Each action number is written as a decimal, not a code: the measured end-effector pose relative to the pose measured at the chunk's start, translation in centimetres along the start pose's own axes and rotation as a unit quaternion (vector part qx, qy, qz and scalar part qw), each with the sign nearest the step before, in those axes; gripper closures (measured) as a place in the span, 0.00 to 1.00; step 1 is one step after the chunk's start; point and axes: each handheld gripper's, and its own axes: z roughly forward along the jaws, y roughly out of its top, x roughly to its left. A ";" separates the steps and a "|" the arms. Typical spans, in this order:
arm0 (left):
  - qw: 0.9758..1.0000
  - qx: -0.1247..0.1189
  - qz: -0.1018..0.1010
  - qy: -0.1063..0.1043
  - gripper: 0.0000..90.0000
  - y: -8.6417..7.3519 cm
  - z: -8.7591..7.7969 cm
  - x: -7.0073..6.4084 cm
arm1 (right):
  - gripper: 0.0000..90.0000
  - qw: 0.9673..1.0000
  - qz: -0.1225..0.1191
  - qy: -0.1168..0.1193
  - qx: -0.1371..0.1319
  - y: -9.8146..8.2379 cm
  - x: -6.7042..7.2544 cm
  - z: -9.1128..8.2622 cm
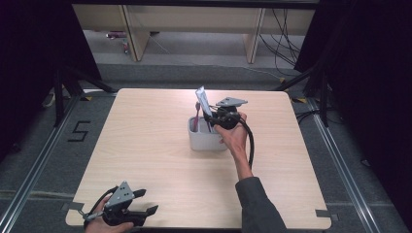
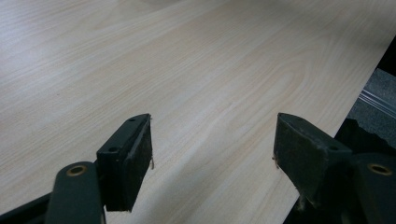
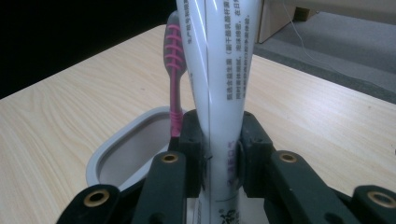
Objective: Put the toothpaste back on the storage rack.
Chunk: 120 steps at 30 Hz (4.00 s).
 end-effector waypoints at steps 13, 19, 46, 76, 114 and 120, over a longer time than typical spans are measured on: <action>1.000 0.006 0.004 0.001 0.31 0.0 0.0 0.0 | 0.75 1.000 -0.013 -0.009 0.026 -1.2 -0.2 -0.5; 1.000 0.008 0.004 0.006 0.31 0.0 -0.1 0.1 | 0.71 1.000 0.003 -0.005 -0.024 -1.0 0.1 -1.8; 1.000 0.001 0.003 0.006 0.31 -0.1 0.1 0.1 | 0.47 1.000 0.003 0.007 -0.027 -1.6 1.6 -8.1; 1.000 0.018 0.010 0.015 0.24 0.1 0.3 0.2 | 0.27 0.999 0.043 0.010 0.023 -8.2 2.7 -12.8; 0.999 0.029 0.022 0.018 0.24 -0.3 -0.1 0.2 | 0.20 0.997 0.045 0.024 0.057 -15.4 5.6 -15.9; 0.999 0.025 0.019 0.024 0.24 -0.4 -0.1 0.2 | 0.19 0.996 0.056 0.025 0.063 -16.2 6.4 -16.6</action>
